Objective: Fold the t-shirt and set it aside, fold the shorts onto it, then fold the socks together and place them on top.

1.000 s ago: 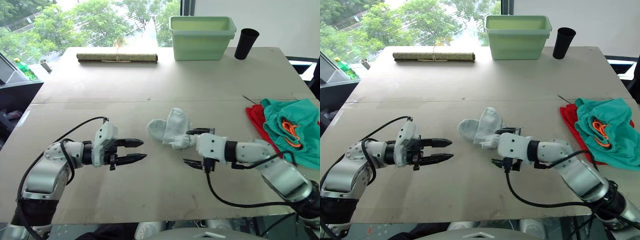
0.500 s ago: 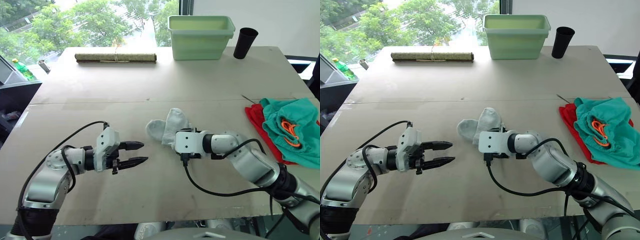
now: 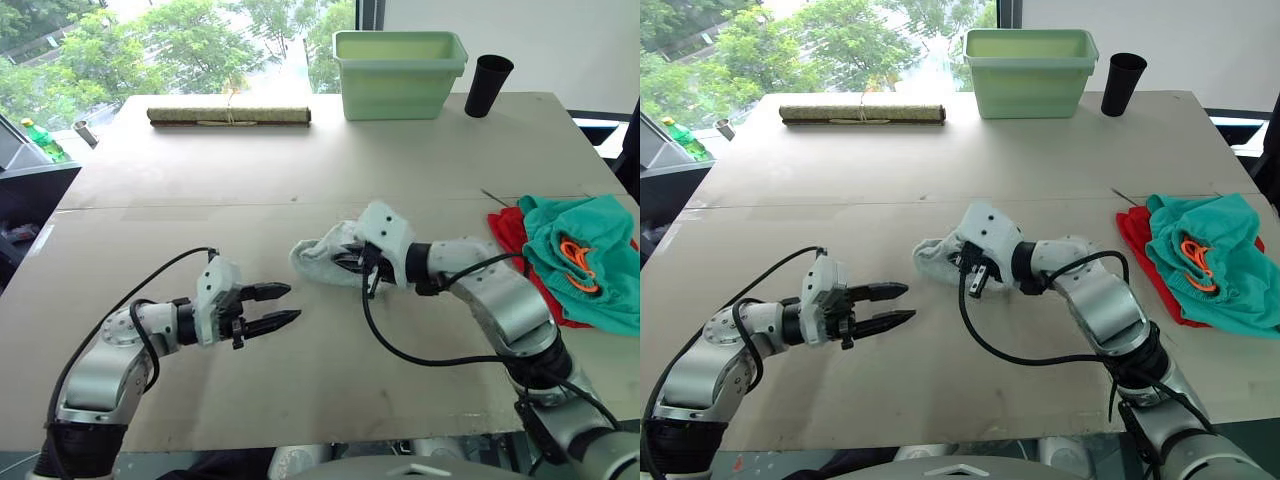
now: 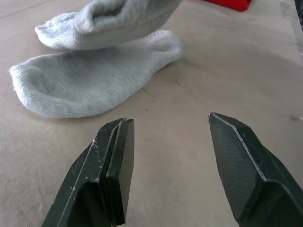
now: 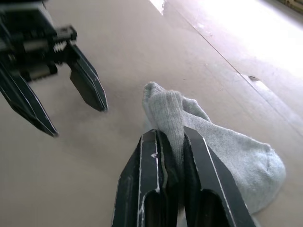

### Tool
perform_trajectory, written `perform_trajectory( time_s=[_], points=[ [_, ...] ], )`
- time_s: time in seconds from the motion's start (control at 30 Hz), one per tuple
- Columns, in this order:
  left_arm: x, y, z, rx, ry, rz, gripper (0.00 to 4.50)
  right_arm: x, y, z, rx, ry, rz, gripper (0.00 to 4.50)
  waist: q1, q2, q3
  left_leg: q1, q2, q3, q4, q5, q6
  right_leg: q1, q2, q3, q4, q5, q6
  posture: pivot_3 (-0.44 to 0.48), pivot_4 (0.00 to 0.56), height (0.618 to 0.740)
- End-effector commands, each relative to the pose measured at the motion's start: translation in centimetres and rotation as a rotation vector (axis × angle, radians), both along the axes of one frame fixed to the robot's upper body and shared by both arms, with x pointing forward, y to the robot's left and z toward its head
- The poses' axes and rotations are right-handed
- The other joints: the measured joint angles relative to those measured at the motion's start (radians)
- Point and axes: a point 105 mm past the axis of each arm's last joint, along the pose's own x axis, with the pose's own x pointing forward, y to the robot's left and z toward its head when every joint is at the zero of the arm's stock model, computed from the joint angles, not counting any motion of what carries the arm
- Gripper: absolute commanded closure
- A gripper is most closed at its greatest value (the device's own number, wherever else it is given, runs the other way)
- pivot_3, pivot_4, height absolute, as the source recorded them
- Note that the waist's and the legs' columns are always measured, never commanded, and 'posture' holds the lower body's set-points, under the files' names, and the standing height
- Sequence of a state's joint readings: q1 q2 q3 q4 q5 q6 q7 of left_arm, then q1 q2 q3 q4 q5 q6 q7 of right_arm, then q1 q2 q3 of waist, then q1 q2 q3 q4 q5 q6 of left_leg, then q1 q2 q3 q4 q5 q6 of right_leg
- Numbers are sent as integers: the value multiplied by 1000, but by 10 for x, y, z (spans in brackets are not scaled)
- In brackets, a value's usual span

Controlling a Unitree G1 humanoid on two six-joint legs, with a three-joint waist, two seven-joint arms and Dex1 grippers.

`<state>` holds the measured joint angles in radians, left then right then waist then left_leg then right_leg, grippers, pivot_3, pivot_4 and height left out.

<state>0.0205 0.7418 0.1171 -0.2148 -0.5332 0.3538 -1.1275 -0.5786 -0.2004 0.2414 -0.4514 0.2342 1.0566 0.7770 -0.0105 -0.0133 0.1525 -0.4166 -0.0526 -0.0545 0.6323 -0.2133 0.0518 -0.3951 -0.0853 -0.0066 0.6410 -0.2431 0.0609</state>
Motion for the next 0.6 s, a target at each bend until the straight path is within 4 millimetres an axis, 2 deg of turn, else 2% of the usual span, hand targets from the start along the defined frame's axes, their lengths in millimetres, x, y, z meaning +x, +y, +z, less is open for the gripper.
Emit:
perform_trajectory(
  time_s=[0.03, 0.1, 0.13, 0.17, 0.2, 0.23, 0.3, 0.37, 0.43, 0.53, 0.6],
  points=[
    [1, -1, 6, -50, 9, 0, 1784, -7, 7, 50, 246, 85, 72, 4369, -2, 0, 0, 0, 0, 0, 0, 0, 0, 0, 0, 0, 0, 0, 0, 0, 150, 731],
    [-2, -3, 4, -62, 38, -9, 1784, 1, 12, 89, 486, 200, 93, 4369, -8, 1, 1, 0, 0, 0, 0, 0, 0, -1, 0, 0, 1, 0, 0, 0, 150, 731],
    [-2, -3, 4, -67, 44, -9, 1784, 5, 11, 100, 572, 268, 98, 4369, -9, 1, 1, 0, 0, 0, -1, 0, 0, -3, 1, 3, 2, 0, 0, 0, 150, 731],
    [-2, -4, 4, -69, 45, -8, 1784, 10, 7, 101, 616, 333, 83, 4369, -6, 1, -1, 0, -1, -1, -3, 0, -1, -5, 3, 6, 3, 1, -1, 0, 150, 731],
    [-2, -4, 4, -71, 44, -8, 1784, 16, 2, 95, 635, 405, 46, 4369, 1, 2, -2, 0, -2, -4, -4, 2, -3, -5, 4, 6, 2, 1, -2, 0, 150, 731],
    [-2, -4, 4, -73, 42, -8, 1784, 21, -2, 88, 637, 461, 7, 4369, 7, -3, -5, 1, -2, -6, -6, 2, -4, -5, 3, 3, 1, 1, -2, 0, 150, 731],
    [0, -4, 6, -79, 34, 1, 1784, 36, -17, 56, 623, 589, -153, 4369, 7, -3, -5, 0, -3, -7, -8, 2, -5, -5, 3, 2, 1, 1, -3, 0, 150, 731],
    [3, -4, 8, -85, 25, 14, 1784, 40, -32, 16, 553, 676, -312, 4369, 3, -1, -6, -1, -7, -6, -8, 2, -5, -7, 0, 5, 0, 1, -3, 0, 150, 731],
    [3, -3, 8, -86, 21, 19, 1784, 34, -42, -15, 427, 634, -414, 4369, -1, -2, -9, 1, -8, -6, -11, 2, -4, -8, -1, 7, 0, 1, -3, 0, 150, 731],
    [6, -4, 8, -88, 15, 31, 1784, 19, -45, -58, 320, 665, -497, 4369, -10, 4, -6, -1, -8, -4, -15, 3, -5, -11, 0, 10, 1, 0, -3, 0, 150, 731],
    [10, -5, 10, -92, 5, 43, 1784, 7, -44, -82, 251, 697, -521, 4369, -20, 2, -8, 0, -9, -1, -16, 3, -6, -14, 3, 18, 4, 0, -3, 0, 150, 731]
  ],
)
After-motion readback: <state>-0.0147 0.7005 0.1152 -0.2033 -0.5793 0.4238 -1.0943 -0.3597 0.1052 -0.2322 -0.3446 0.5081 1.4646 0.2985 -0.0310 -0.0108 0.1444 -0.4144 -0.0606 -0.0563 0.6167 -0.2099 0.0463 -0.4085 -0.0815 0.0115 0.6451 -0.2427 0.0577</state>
